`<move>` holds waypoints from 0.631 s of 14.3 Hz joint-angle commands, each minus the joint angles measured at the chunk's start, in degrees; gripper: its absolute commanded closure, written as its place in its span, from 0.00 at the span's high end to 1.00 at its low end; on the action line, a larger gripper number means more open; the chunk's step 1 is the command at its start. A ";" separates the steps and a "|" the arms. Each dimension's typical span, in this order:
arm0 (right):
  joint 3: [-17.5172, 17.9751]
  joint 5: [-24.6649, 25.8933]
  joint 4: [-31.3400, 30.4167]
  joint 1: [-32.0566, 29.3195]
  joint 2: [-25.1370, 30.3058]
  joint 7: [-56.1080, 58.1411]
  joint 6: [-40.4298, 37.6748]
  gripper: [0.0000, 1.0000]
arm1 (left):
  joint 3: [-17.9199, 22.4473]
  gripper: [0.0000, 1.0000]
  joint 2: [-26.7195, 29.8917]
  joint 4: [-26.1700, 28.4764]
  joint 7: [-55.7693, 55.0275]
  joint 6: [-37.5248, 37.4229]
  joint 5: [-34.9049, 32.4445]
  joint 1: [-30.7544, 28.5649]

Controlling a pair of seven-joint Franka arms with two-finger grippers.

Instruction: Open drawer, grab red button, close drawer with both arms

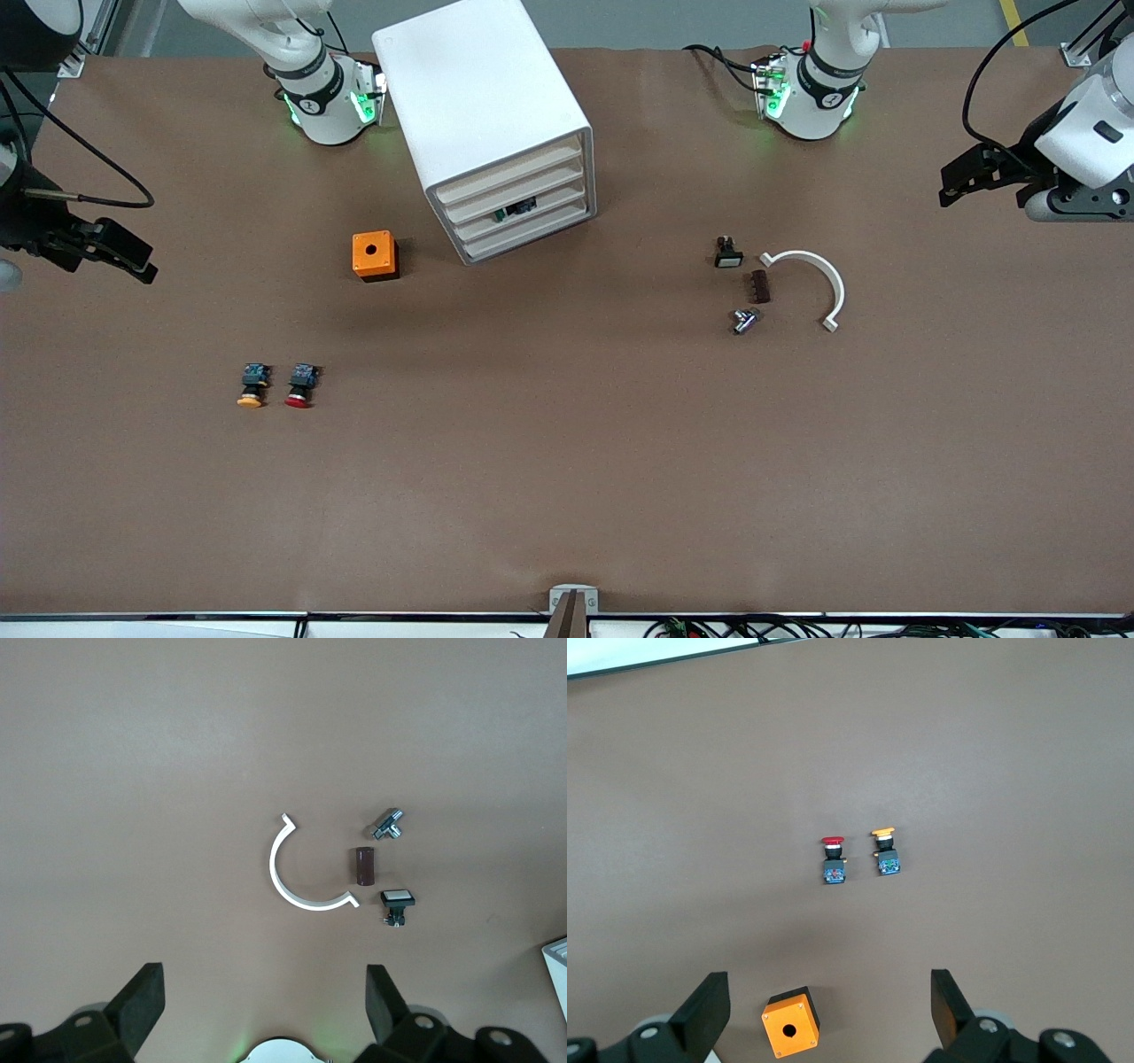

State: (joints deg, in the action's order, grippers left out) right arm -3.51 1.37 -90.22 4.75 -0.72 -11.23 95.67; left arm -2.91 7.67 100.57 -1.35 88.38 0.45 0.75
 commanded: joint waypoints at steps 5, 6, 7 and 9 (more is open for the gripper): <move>0.87 0.12 1.10 -1.06 0.37 0.60 -1.27 1.00 | -0.52 1.00 0.94 -1.87 0.64 -1.99 -0.36 0.04; 0.87 0.12 1.10 -1.06 0.37 0.68 -1.27 1.00 | -0.69 1.00 0.85 -1.96 0.64 -1.99 -0.45 0.04; 0.96 0.12 1.18 -1.06 0.37 0.68 -1.27 1.00 | -0.69 1.00 0.85 -1.96 0.56 -1.90 -0.45 0.04; 0.87 0.12 1.18 -1.06 0.37 0.68 -1.27 1.00 | -0.60 1.00 0.85 -2.31 0.47 -1.99 -0.45 -0.05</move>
State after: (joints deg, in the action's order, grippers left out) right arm -3.47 1.37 -89.74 4.75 -0.64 -11.17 95.37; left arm -3.35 8.04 99.03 -1.35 87.44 0.45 0.80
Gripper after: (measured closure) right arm 0.000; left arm 0.000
